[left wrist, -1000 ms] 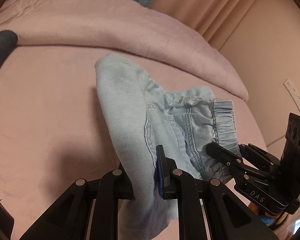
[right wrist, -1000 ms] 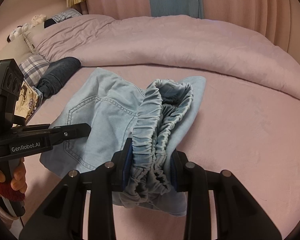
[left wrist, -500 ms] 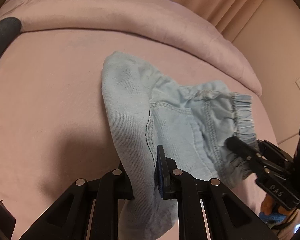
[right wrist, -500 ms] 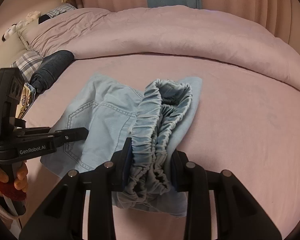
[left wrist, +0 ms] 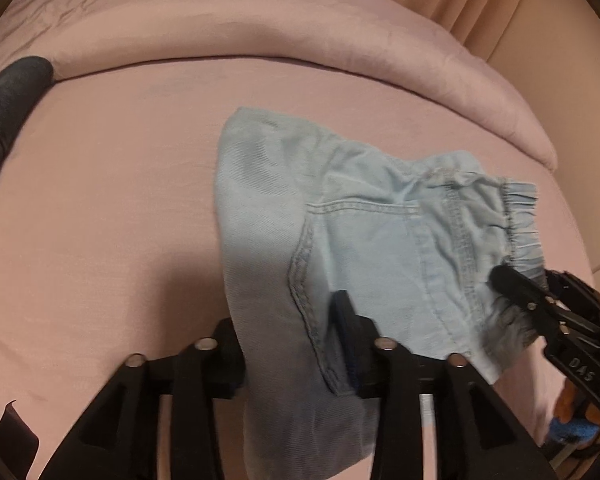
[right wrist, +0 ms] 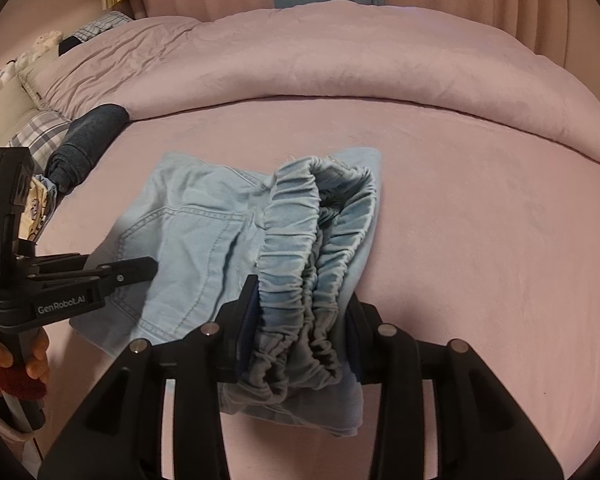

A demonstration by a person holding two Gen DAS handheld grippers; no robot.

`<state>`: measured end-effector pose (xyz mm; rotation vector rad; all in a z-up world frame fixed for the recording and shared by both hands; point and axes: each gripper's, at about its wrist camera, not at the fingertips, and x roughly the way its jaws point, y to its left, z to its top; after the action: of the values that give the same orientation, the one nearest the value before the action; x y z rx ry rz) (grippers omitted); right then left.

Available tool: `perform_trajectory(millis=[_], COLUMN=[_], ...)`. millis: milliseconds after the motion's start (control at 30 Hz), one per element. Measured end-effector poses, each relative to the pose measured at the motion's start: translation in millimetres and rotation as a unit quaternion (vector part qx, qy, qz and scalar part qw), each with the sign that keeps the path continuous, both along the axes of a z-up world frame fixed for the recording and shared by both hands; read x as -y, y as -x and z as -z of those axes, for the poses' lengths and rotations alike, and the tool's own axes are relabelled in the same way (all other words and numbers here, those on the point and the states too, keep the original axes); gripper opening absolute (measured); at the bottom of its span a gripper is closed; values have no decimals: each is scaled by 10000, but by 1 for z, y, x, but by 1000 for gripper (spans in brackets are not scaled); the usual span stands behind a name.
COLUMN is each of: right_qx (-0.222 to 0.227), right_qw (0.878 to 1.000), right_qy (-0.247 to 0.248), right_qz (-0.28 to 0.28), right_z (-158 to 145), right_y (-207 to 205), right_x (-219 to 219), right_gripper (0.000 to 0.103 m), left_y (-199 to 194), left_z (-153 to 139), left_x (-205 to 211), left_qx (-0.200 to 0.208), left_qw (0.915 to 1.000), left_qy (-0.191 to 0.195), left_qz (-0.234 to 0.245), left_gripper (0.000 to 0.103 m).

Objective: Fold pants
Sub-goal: 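Release the folded pants and lift both tools away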

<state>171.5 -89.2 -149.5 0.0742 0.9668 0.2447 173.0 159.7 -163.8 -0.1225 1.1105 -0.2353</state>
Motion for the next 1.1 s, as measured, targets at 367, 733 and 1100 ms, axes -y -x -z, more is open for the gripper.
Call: perform_trajectory(millis=[367,733,1100], right_qx=[350,484,300], right_qw=[9966,9973,9994], right_qy=[559,309,120], right_qz=[484,459,121], right_z=[-23,-75,-129], right_y=[18,48,94], right_x=[13,22,9], right_gripper=[53,53,54], left_y=[19,54,107], left_z=[-36,-94,-155], left_x=[7,4,18], left_qx=[672,740,1044], left_qw=[9924,9928,9899], left_qy=[-1000,-823,-784], left_qz=[-239,-465,-549], left_gripper=[61,76,77])
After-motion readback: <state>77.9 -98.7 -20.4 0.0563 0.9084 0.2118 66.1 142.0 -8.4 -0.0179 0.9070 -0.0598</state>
